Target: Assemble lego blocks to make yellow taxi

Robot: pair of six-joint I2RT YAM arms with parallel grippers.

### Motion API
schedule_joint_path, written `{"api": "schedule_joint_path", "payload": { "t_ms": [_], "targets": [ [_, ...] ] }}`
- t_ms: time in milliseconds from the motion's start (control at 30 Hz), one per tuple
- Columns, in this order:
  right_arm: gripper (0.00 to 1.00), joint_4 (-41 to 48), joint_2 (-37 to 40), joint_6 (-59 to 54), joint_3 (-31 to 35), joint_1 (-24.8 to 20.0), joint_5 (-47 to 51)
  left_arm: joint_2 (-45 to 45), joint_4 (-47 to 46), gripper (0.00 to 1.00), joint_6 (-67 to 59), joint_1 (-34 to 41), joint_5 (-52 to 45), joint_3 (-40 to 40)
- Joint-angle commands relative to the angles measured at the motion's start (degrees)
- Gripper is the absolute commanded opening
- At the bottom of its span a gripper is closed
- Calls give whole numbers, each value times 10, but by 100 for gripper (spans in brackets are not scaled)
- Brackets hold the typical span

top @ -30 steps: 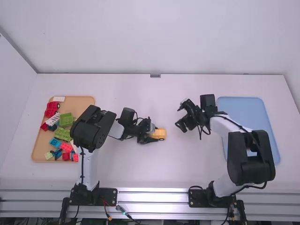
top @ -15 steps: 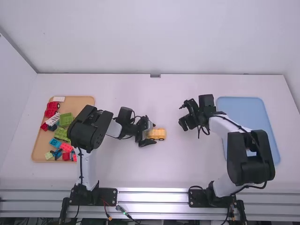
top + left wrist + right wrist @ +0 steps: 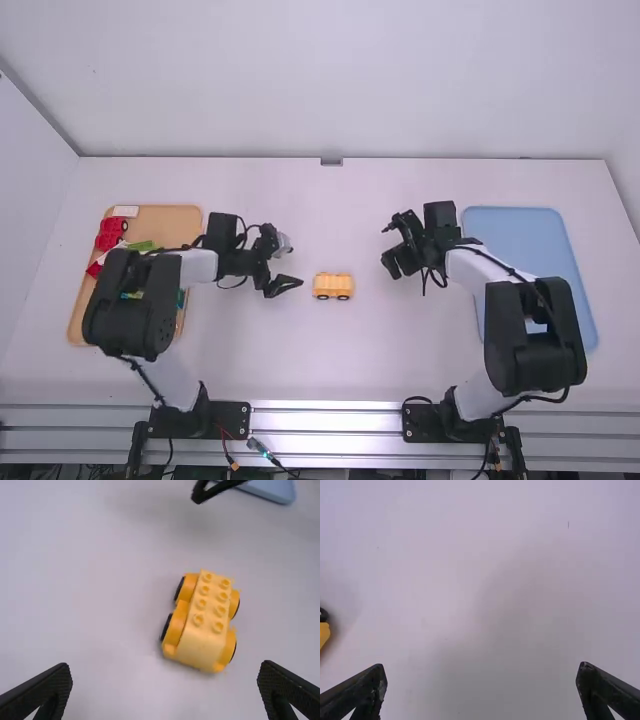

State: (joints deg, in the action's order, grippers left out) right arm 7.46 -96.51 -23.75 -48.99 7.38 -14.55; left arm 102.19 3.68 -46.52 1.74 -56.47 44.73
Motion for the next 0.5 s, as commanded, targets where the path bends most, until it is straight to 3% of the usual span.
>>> {"api": "schedule_joint_path", "payload": {
  "t_ms": [0,267,467],
  "targets": [
    [99,-3,16,-3,2,1,0,-52,-28,99,5,-30,36,-1],
    [99,-49,16,0,2,-3,1,-167,-108,99,210,-120,249,-1],
    [99,-117,16,0,2,-2,0,-210,-125,99,461,-166,461,-1]
  ]
}}
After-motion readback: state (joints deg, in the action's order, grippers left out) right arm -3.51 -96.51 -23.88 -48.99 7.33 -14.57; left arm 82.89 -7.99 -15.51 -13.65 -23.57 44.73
